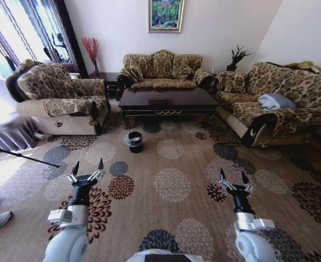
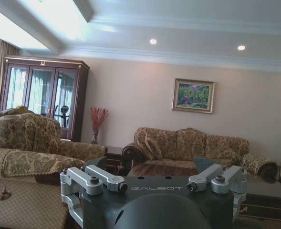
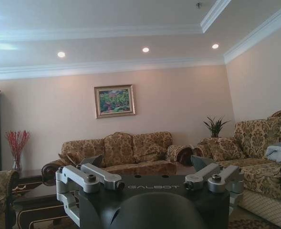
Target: Move to the front of the table and pick up the trash from the floor, then place it into the trash bin.
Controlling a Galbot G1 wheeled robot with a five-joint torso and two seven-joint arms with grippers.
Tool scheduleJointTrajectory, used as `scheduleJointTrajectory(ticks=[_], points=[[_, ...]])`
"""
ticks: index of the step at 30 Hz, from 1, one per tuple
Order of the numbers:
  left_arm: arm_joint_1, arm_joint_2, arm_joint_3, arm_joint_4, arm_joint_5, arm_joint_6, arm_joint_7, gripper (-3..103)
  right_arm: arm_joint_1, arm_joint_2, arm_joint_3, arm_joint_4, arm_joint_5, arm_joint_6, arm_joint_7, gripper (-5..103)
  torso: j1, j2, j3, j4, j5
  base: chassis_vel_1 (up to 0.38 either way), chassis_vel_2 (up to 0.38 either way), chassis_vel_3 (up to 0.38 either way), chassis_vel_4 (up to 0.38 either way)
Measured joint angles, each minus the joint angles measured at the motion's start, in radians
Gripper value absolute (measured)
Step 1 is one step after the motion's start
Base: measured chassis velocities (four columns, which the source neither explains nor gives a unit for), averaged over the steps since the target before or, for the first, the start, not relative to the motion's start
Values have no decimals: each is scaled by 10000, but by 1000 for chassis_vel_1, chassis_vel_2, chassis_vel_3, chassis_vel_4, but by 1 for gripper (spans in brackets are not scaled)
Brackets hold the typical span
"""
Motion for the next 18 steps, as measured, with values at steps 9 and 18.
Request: scheduleJointTrajectory(ticks=[9,18], points=[[-17,2,2,27,4,0,130,100,40,6,-30,-56,-11,-20,11,100,-25,-55,-31,1,0,0,0,0,0],[-49,-15,20,81,18,-31,189,100,41,30,-36,-81,-28,-22,11,100,-40,-85,-47,1,0,0,0,0,0]])
